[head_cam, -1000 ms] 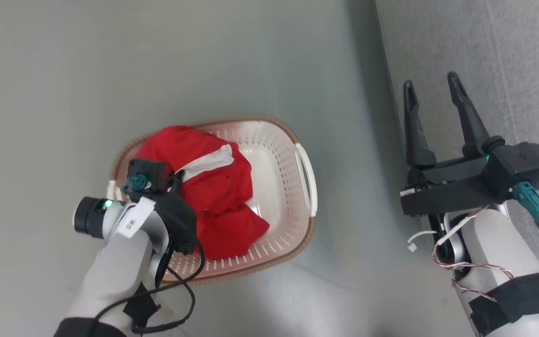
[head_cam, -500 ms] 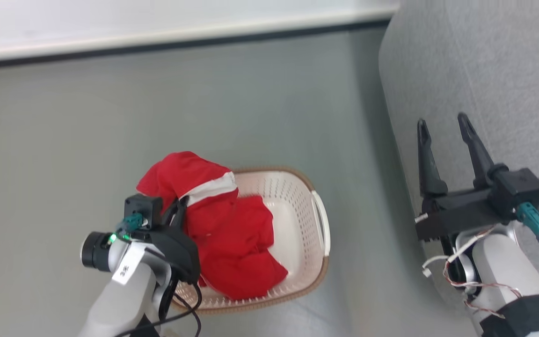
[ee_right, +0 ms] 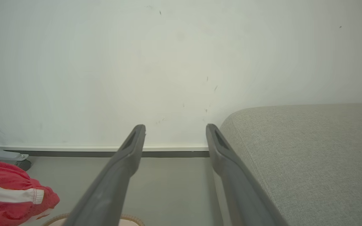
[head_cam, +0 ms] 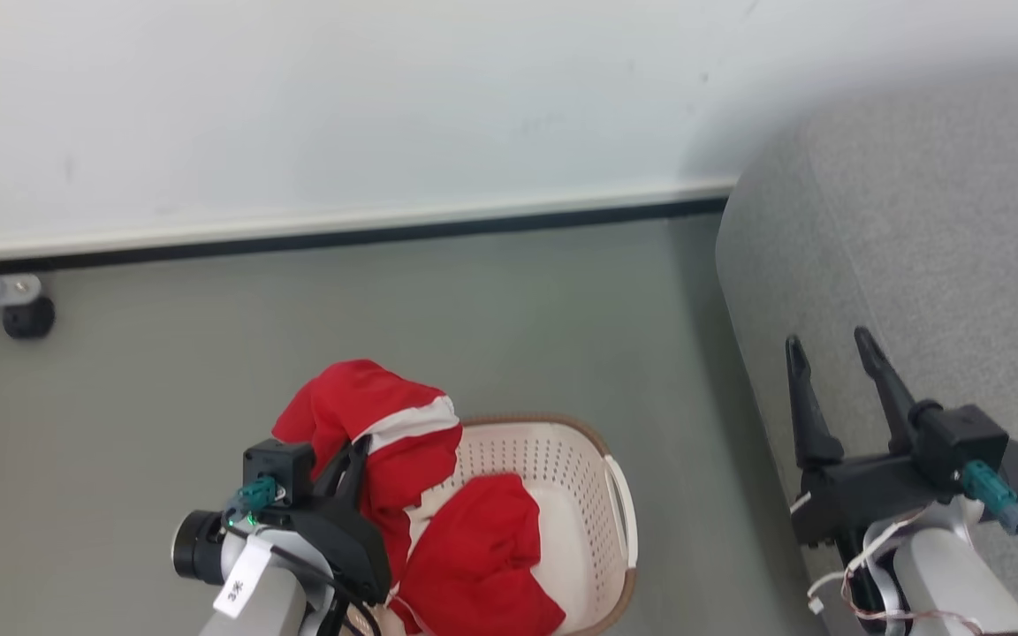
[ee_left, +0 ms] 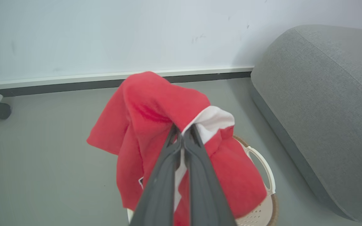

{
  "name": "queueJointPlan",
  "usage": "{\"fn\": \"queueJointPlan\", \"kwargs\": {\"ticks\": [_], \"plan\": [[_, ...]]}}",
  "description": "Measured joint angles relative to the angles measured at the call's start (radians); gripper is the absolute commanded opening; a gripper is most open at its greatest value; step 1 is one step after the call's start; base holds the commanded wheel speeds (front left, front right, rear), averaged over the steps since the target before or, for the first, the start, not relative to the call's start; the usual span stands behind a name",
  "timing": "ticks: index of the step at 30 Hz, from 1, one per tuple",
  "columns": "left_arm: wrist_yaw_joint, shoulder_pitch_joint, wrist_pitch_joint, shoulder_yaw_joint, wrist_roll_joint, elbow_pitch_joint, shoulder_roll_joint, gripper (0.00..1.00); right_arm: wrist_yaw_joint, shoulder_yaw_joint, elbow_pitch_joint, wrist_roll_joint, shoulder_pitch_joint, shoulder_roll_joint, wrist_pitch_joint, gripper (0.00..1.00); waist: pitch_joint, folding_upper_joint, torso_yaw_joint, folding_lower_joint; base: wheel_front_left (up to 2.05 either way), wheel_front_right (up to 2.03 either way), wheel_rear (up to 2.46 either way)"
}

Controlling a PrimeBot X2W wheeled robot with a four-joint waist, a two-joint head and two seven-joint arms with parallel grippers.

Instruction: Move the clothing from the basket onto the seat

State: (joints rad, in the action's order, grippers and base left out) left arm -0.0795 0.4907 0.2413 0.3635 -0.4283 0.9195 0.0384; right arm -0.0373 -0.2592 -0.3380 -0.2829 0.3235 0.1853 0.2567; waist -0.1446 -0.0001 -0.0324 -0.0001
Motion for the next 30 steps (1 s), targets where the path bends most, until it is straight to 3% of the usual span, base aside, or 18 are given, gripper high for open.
{"fn": "queueJointPlan", "kwargs": {"ticks": [13, 30], "plan": [[0.014, -0.114, 0.008, -0.004, -0.018, -0.178, 0.0, 0.0, 0.012, -0.017, 0.024, -0.025, -0.139, 0.001, -0.009, 1.0, 0.169, -0.0001, 0.019, 0.0, 0.0, 0.0, 0.0], [0.023, -0.123, 0.008, 0.043, -0.023, -0.538, 0.002, 0.0, 0.012, -0.037, 0.087, -0.026, -0.192, 0.002, -0.037, 1.0, 0.195, 0.0001, 0.023, 0.0001, 0.0, 0.0, 0.0]]}}
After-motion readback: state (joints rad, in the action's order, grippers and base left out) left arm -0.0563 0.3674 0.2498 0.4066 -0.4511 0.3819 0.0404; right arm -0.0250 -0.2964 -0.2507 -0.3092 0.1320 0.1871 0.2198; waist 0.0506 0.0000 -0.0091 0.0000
